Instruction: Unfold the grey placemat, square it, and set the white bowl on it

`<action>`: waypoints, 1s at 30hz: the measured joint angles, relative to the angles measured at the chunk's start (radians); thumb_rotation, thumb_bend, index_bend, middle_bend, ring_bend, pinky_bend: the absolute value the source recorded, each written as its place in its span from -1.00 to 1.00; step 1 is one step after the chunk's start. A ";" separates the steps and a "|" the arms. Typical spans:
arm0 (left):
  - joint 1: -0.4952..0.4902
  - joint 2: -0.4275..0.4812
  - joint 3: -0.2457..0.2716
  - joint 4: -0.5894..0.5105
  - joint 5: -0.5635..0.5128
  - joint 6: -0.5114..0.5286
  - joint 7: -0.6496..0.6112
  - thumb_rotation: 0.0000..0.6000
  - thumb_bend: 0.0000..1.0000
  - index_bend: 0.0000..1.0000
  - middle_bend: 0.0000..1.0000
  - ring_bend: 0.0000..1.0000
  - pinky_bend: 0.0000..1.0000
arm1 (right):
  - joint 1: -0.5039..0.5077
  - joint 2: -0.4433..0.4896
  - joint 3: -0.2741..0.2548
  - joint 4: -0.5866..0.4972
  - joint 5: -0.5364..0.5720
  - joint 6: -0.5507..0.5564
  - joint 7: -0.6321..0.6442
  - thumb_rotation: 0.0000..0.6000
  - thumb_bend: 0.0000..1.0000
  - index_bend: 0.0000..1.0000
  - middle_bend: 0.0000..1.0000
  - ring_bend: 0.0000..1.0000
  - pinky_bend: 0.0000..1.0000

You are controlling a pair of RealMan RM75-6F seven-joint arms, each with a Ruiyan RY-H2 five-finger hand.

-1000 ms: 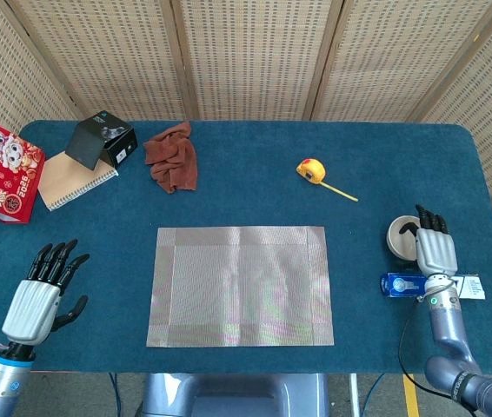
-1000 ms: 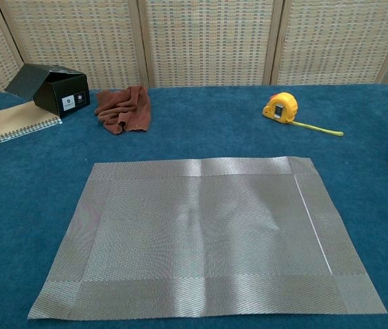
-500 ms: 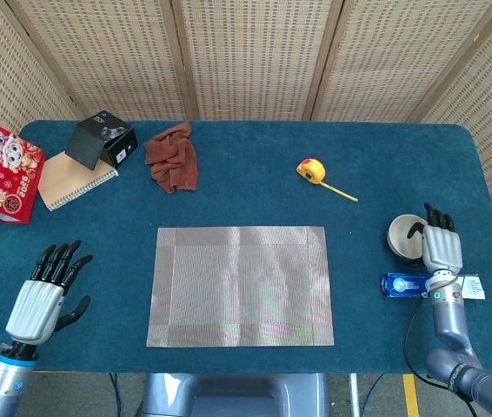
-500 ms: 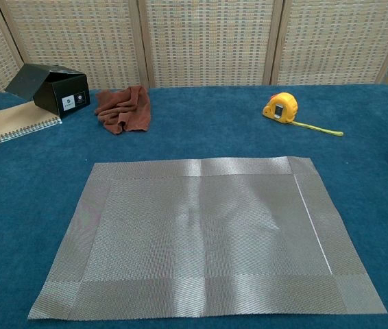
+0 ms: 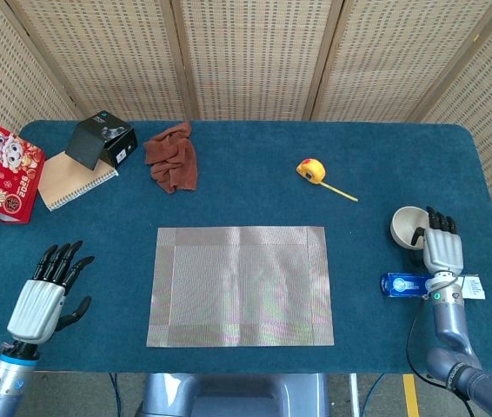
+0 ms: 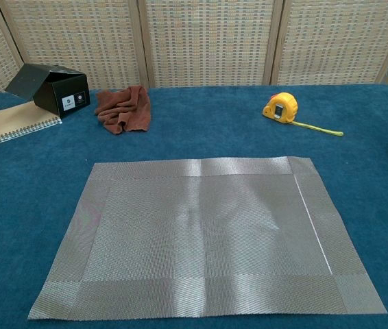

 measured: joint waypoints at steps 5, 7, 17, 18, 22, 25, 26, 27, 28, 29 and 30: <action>0.001 -0.001 0.001 0.001 0.004 -0.005 0.000 1.00 -0.32 -0.65 -1.00 -1.00 -1.00 | -0.003 0.003 -0.001 -0.008 0.002 -0.005 -0.006 1.00 0.19 0.21 -0.95 -1.00 -1.00; 0.001 -0.002 0.000 0.002 0.004 -0.007 0.000 1.00 -0.32 -0.65 -1.00 -1.00 -1.00 | -0.005 0.005 -0.001 -0.012 0.001 -0.004 -0.007 1.00 0.19 0.23 -0.95 -1.00 -1.00; 0.002 -0.007 -0.007 0.005 0.002 -0.012 0.000 1.00 -0.32 -0.65 -1.00 -1.00 -1.00 | -0.013 0.020 -0.002 -0.051 -0.033 0.032 0.009 1.00 0.20 0.33 -0.94 -1.00 -1.00; 0.002 -0.008 -0.008 0.007 0.001 -0.012 -0.002 1.00 -0.32 -0.65 -1.00 -1.00 -1.00 | -0.015 0.023 -0.002 -0.059 -0.038 0.038 0.011 1.00 0.20 0.34 -0.94 -1.00 -1.00; 0.002 -0.009 -0.014 0.011 -0.003 -0.010 -0.009 1.00 -0.32 -0.64 -1.00 -1.00 -1.00 | -0.019 0.033 -0.003 -0.094 -0.057 0.068 0.012 1.00 0.19 0.35 -0.94 -1.00 -1.00; 0.004 -0.007 -0.016 0.012 -0.002 -0.005 -0.011 1.00 -0.32 -0.64 -1.00 -1.00 -1.00 | -0.022 0.039 -0.005 -0.122 -0.069 0.084 0.005 1.00 0.18 0.35 -0.94 -1.00 -1.00; 0.004 -0.007 -0.016 0.012 -0.002 -0.004 -0.012 1.00 -0.32 -0.64 -1.00 -1.00 -1.00 | -0.022 0.041 -0.006 -0.131 -0.073 0.089 0.003 1.00 0.18 0.35 -0.94 -1.00 -1.00; 0.005 -0.006 -0.017 0.012 -0.001 -0.004 -0.014 1.00 -0.32 -0.64 -1.00 -1.00 -1.00 | -0.023 0.042 -0.007 -0.142 -0.078 0.095 0.001 1.00 0.17 0.35 -0.94 -1.00 -1.00; 0.005 -0.006 -0.017 0.011 -0.001 -0.003 -0.015 1.00 -0.32 -0.64 -1.00 -1.00 -1.00 | -0.024 0.044 -0.009 -0.157 -0.085 0.104 0.000 1.00 0.17 0.35 -0.94 -1.00 -1.00; 0.005 -0.005 -0.017 0.011 0.000 -0.003 -0.017 1.00 -0.32 -0.64 -1.00 -1.00 -1.00 | -0.025 0.045 -0.010 -0.169 -0.092 0.111 -0.002 1.00 0.17 0.35 -0.94 -1.00 -1.00; 0.005 -0.005 -0.017 0.010 0.001 -0.002 -0.018 1.00 -0.32 -0.64 -1.00 -1.00 -1.00 | -0.026 0.047 -0.012 -0.183 -0.099 0.118 -0.003 1.00 0.17 0.35 -0.94 -1.00 -1.00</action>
